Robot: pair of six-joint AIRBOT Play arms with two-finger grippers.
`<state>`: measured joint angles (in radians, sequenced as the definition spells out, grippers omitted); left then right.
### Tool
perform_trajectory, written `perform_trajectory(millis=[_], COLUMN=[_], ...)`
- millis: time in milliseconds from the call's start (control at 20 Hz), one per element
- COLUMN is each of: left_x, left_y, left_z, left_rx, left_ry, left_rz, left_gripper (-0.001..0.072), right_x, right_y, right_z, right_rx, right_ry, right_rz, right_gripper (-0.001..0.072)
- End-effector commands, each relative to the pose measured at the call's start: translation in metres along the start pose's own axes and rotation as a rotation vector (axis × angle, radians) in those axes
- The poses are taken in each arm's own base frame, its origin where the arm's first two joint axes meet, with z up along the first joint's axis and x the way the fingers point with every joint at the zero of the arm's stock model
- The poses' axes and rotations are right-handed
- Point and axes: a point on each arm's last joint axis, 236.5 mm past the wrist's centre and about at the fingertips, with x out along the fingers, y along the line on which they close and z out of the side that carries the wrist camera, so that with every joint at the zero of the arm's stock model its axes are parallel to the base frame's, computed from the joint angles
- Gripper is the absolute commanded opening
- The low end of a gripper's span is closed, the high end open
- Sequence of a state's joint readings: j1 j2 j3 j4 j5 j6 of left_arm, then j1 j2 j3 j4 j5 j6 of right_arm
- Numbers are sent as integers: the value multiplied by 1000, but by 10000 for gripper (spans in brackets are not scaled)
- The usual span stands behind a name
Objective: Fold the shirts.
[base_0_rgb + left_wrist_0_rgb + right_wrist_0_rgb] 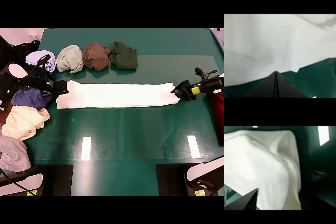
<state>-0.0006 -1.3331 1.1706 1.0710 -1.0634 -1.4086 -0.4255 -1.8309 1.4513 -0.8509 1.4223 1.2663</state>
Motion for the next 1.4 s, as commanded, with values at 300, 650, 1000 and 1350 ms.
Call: perform_trajectory(millis=[300, 650, 1000, 1350], left_x=[5, 58, 163, 190], left_y=[-33, -152, -216, -204], left_z=[12, 29, -1, -7], left_rx=[-9, 195, 268, 231], left_ry=[-56, -63, 136, 165], left_rz=[-84, -197, -248, -215], left_gripper=[22, 21, 21, 21], right_x=[20, -54, -89, -63], right_y=[31, 164, 302, 359], right_z=[7, -3, -47, -86], right_rx=[-159, -323, -631, -789], right_ry=[-17, -201, -230, -178], right_rz=[41, 269, 337, 310], right_gripper=[22, 18, 18, 18])
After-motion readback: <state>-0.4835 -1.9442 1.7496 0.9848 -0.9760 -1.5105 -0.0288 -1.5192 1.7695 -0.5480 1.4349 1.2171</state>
